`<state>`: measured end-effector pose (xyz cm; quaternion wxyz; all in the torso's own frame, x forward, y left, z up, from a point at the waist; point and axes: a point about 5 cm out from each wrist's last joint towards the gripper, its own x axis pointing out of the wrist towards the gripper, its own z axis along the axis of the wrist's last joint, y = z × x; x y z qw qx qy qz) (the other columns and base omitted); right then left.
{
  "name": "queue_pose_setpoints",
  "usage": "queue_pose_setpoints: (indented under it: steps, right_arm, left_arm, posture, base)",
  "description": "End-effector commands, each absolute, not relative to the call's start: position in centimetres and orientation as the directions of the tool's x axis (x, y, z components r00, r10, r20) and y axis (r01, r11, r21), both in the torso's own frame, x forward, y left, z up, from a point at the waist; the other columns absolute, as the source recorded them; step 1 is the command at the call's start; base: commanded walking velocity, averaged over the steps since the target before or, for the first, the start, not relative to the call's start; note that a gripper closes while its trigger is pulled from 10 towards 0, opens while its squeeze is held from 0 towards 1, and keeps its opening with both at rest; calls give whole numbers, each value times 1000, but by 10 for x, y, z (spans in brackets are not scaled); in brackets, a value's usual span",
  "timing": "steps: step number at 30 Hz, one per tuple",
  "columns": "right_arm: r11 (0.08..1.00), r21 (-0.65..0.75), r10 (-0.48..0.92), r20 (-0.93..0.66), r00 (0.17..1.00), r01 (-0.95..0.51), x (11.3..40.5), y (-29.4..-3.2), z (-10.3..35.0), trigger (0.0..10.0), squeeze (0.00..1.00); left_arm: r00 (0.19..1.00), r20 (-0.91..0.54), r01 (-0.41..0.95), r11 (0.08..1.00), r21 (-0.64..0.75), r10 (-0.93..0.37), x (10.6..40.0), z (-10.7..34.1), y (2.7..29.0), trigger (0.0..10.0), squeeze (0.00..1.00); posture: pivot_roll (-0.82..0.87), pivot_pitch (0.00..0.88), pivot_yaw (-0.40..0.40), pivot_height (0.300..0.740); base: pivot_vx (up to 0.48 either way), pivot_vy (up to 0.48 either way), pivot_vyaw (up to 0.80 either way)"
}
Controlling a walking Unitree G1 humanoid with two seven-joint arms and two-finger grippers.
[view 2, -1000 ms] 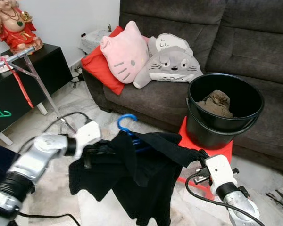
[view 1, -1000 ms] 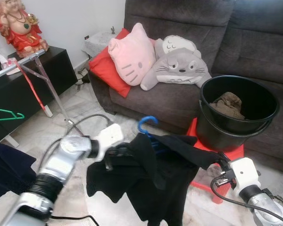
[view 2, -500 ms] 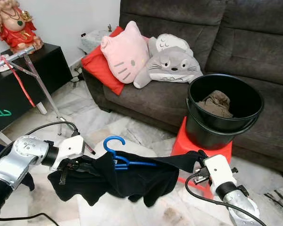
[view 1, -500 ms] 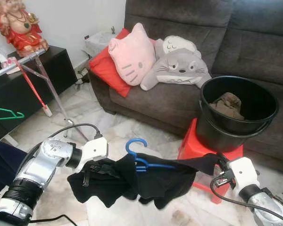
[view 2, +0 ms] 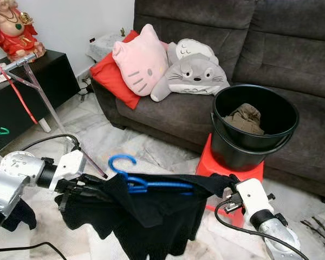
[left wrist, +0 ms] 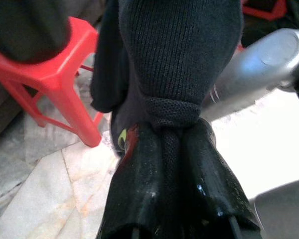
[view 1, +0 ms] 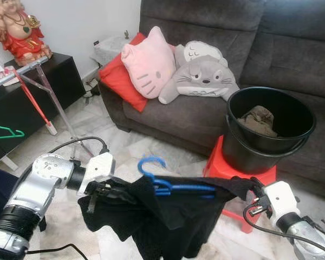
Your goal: Hang hanger
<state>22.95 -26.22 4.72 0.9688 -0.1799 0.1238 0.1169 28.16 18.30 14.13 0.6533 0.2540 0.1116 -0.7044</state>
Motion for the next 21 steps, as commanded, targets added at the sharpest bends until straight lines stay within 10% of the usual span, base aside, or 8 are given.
queue_pose_setpoints:
  steps: [1, 21]
  right_arm:
    - [912, -336, 143, -282, 949, -237, 229, -273, 49, 0, 0]
    - [923, -310, 98, -383, 918, -228, 213, -281, 24, 0, 0]
  left_arm:
    - [-65, -528, 964, -190, 186, -847, 276, 148, 187, 10000, 0]
    - [61, -395, 968, -43, 248, -917, 291, 170, 196, 10000, 0]
  posture:
    - [-198, 9, 43, 740]
    - [-195, 15, 35, 740]
  base:
    - [0, 0, 0]
    - [0, 0, 0]
